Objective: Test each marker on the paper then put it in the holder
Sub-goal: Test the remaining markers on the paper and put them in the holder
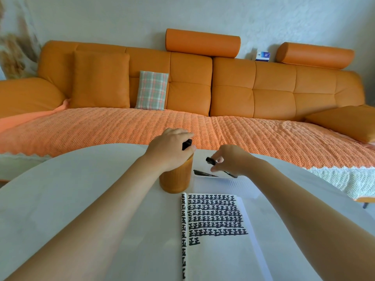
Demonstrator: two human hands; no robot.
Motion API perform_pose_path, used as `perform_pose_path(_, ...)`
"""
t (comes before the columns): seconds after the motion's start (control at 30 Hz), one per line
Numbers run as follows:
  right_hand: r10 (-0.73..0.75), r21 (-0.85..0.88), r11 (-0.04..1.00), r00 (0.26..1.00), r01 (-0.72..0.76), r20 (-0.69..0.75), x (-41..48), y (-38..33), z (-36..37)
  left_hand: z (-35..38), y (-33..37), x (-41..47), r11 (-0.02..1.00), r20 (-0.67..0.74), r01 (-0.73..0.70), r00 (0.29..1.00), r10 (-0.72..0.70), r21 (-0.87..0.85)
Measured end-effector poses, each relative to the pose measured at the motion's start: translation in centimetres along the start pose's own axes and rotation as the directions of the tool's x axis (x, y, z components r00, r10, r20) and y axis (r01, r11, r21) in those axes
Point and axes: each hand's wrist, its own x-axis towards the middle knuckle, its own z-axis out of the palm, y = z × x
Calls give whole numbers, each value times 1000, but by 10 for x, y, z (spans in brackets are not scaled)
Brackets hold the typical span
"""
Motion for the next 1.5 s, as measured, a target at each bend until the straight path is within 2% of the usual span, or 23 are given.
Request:
perform_pose_path(0.07,5,36,999,997,-2,-82,-9,-3,-10,-1,0,-2,997,-16,-31,999,32,71)
perform_pose_path(0.13,6,90,996,990,8,-144,-21,-8,-19,-4,2,-4,992,-101,-73,991,83,99)
perform_pose_path(0.27,-11,137,989,956,53,-292,-51,-21,-35,-14,15,-11,975,-340,-219,914,222,48)
perform_pose_path(0.37,-7,196,977,931,84,-365,-73,-29,-42,-17,29,-20,950,-409,-312,870,275,-26)
perform_pose_path(0.43,7,246,965,924,95,-382,-87,-31,-40,-13,35,-30,931,-392,-358,868,304,-71)
perform_pose_path(0.63,119,482,871,913,92,-391,-122,-30,-12,-3,41,-56,897,-249,-440,875,416,-47)
perform_pose_path(0.7,177,578,812,908,83,-380,-128,-30,-5,-1,38,-62,899,-209,-439,879,430,2)
perform_pose_path(0.8,223,650,756,903,78,-368,-131,-33,2,2,34,-70,927,-164,-374,915,367,-10)
perform_pose_path(0.87,185,539,840,905,56,-383,-133,-33,8,2,34,-73,932,-134,-358,928,348,-52)
perform_pose_path(0.93,79,338,939,909,70,-409,-134,-33,14,1,36,-77,921,-113,-382,921,372,-78)
perform_pose_path(0.97,26,276,957,916,93,-399,-134,-35,15,1,38,-81,917,-115,-389,919,378,-89)
perform_pose_path(1.1,-134,252,944,947,211,-290,-131,-45,24,1,36,-93,919,-142,-386,917,373,-81)
perform_pose_path(1.23,-193,160,956,939,245,-285,-129,-45,34,5,34,-102,924,-102,-380,922,374,-46)
perform_pose_path(1.3,-227,87,960,925,265,-304,-128,-43,35,8,35,-108,937,-77,-339,940,333,-82)
perform_pose_path(1.4,-327,-15,938,873,345,-361,-127,-45,40,11,34,-117,954,1,-228,973,232,-194)
perform_pose_path(1.5,-425,-134,901,774,413,-469,-129,-47,51,9,32,-124,943,84,-124,984,157,-309)
